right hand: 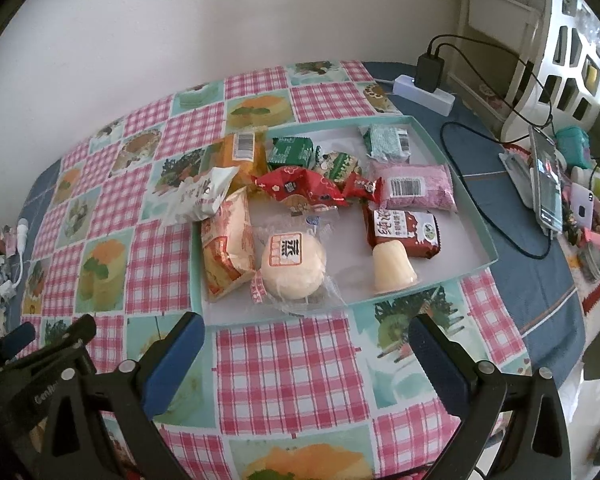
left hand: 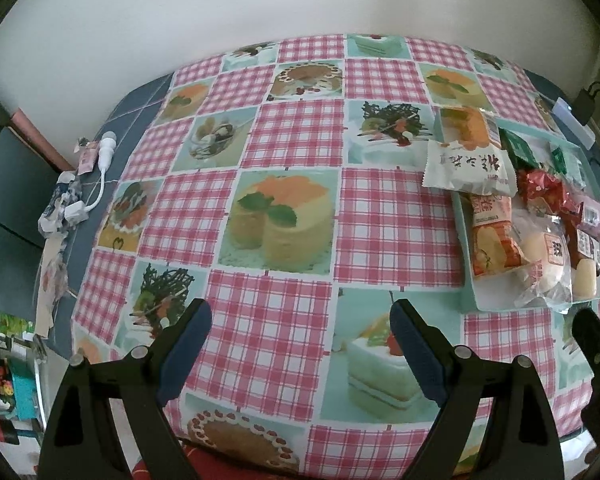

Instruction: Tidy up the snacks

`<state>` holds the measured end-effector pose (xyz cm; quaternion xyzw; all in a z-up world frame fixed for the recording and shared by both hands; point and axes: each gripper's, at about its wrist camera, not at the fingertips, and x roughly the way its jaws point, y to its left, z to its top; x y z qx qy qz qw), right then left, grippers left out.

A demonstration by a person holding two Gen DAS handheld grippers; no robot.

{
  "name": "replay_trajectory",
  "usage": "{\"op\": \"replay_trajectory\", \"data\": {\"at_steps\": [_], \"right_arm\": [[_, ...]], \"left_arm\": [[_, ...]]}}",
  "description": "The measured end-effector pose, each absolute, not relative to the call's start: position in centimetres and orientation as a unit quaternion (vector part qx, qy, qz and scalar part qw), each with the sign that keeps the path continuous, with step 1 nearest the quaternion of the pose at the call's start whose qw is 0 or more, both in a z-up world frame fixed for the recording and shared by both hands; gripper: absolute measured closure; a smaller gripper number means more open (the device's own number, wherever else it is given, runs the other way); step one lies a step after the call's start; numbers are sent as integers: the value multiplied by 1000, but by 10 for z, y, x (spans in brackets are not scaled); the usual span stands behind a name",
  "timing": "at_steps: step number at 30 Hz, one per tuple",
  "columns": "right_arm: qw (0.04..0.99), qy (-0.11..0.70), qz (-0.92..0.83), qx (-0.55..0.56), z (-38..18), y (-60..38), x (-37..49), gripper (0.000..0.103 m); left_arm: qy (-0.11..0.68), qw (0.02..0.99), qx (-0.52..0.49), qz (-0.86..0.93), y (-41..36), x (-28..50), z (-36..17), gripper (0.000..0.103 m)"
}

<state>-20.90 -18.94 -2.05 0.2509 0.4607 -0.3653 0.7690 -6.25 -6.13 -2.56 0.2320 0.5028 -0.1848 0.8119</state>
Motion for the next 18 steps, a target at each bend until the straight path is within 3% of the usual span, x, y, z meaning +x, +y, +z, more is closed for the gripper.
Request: {"op": "replay_trajectory", "data": {"at_steps": [18], "right_arm": [[784, 475, -330, 225, -41, -199, -203, 0]], "left_arm": [[526, 803, 256, -114, -75, -51, -41, 12]]}}
